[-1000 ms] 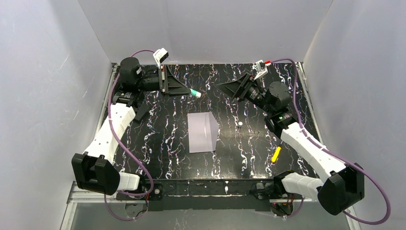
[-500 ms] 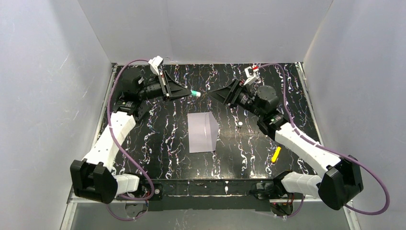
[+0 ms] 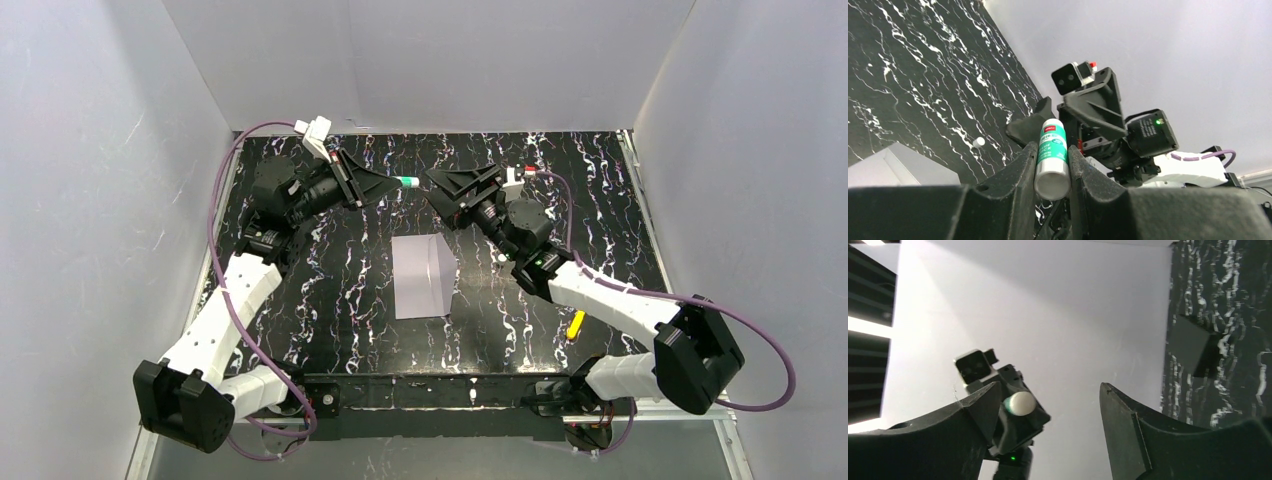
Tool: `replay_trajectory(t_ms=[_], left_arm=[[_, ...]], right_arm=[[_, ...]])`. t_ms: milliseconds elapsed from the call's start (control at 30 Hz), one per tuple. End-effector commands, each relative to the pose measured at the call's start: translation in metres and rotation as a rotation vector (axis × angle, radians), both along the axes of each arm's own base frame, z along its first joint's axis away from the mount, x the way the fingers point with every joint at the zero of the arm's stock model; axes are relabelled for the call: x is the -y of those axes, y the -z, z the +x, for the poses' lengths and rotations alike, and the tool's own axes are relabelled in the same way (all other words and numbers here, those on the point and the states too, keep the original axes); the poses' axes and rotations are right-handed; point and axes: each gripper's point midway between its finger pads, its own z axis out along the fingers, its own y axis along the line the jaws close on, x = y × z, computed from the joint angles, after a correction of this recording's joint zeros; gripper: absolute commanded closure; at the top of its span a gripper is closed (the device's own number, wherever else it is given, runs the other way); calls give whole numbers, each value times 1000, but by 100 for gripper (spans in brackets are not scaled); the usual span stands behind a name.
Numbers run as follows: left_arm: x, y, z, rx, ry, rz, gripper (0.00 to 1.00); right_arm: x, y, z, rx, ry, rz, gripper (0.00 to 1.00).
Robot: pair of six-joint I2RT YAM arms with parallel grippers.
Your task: Place the letter into the envelope and seal it
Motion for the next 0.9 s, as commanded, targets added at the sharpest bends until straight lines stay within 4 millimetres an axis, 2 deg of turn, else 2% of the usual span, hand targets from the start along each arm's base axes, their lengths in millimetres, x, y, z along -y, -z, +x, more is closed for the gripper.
replay_trajectory(t_ms=[0, 100, 133, 233, 333, 433, 500, 633, 867], left_arm=[[-4, -10, 5, 101, -43, 16, 100], [-5, -4, 5, 102, -47, 28, 100], [-5, -1, 5, 101, -46, 35, 100], [-5, 19, 6, 54, -44, 83, 100], [-12, 61, 7, -93, -72, 232, 100], [-14, 102, 6, -221, -62, 354, 100], [-11, 126, 1, -305, -24, 394, 100], [-4, 166, -3, -417, -12, 461, 100], [13, 223, -5, -573, -2, 587, 100]], right_arm=[[11, -67, 5, 46, 69, 218, 20], [12, -56, 9, 39, 94, 148, 20], [11, -39, 12, 0, 112, 61, 20], [20, -12, 18, 22, 172, -223, 22], [35, 21, 25, 73, 190, -619, 22], [50, 71, 25, 65, 119, -970, 22], [57, 105, 22, 29, 31, -1099, 24], [63, 164, 11, -79, -108, -1177, 29], [56, 230, 1, -174, -296, -1178, 50]])
